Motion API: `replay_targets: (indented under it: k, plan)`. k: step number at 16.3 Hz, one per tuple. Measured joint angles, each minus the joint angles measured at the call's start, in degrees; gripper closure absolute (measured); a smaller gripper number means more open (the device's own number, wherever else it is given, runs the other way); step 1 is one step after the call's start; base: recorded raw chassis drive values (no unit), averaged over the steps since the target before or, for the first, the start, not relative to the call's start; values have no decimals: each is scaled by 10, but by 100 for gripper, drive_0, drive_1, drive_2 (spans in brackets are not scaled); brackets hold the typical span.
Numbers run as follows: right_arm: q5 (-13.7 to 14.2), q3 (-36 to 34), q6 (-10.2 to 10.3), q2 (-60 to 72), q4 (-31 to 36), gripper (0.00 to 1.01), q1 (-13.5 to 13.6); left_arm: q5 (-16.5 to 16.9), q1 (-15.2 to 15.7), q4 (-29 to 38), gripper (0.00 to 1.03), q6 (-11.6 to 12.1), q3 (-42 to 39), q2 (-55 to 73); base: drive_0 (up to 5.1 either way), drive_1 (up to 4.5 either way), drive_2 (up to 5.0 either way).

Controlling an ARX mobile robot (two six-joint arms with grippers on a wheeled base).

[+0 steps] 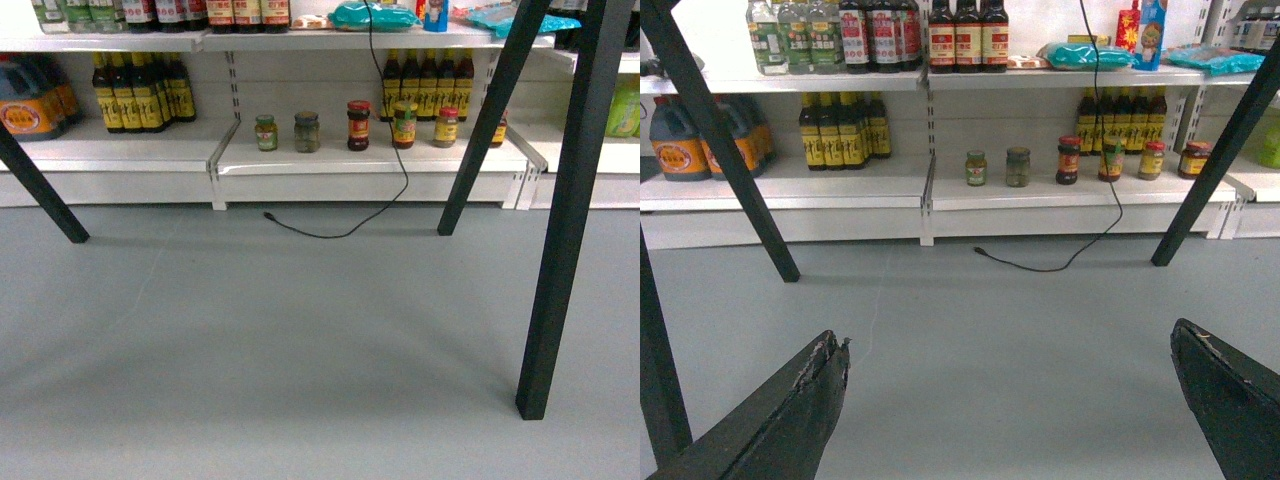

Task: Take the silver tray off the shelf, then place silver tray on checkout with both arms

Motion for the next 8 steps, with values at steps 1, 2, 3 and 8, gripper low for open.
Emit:
replay_targets:
  k: [1,2,3,8]
  plan:
    - [0,0,0,0,0,3,0,0,0,0,5,0,0,0,0,0,0]
    - [0,0,0,0,0,3,0,0,0,0,5,0,0,0,0,0,0]
    - [0,0,0,0,0,3,0,0,0,0,5,0,0,0,0,0,0]
    - [0,0,0,0,0,3,0,0,0,0,5,0,0,0,0,0,0]
